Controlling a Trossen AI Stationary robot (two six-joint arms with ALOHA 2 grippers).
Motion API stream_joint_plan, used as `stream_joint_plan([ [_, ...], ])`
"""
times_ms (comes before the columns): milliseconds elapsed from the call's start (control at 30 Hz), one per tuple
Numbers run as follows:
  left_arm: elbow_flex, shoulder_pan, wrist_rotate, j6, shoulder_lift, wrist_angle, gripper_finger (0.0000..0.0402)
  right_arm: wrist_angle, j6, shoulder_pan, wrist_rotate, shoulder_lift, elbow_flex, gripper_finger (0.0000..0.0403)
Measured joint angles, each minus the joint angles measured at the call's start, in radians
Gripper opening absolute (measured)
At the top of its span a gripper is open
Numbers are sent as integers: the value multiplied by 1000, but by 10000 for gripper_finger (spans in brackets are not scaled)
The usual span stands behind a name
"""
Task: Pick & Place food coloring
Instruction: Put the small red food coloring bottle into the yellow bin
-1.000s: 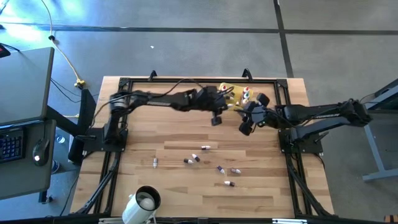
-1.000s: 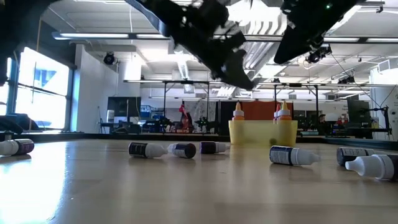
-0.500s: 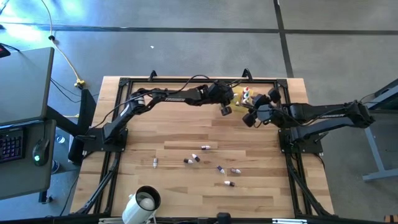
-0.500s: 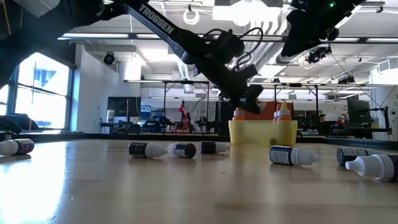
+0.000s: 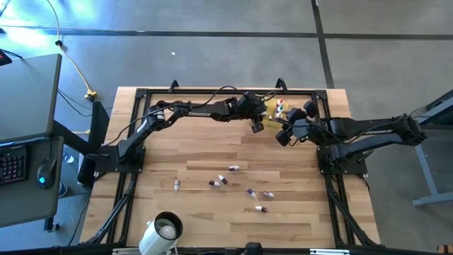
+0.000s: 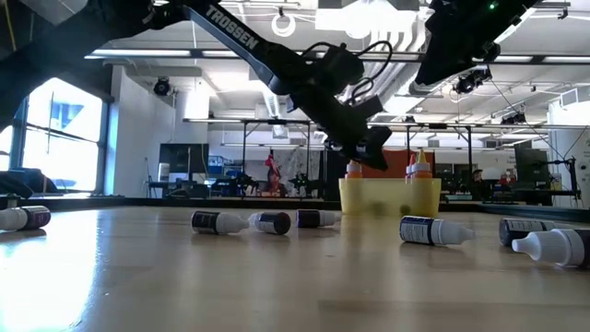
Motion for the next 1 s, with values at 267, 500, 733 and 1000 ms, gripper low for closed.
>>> stream_joint_plan([
  [267,-2,-19,87,2,-97,-82,178,0,-2,0,2,0,0,142],
  [500,0,-48,62,51,-327,-413,178,29,17,0,-33,19,0,142],
  [733,0,-46,-17,-81,-550,-669,178,203,-223,0,-306,170,0,141],
  [1000,-1,-81,-55,-76,-667,-801,179,564,-449,7,-625,429,0,127],
])
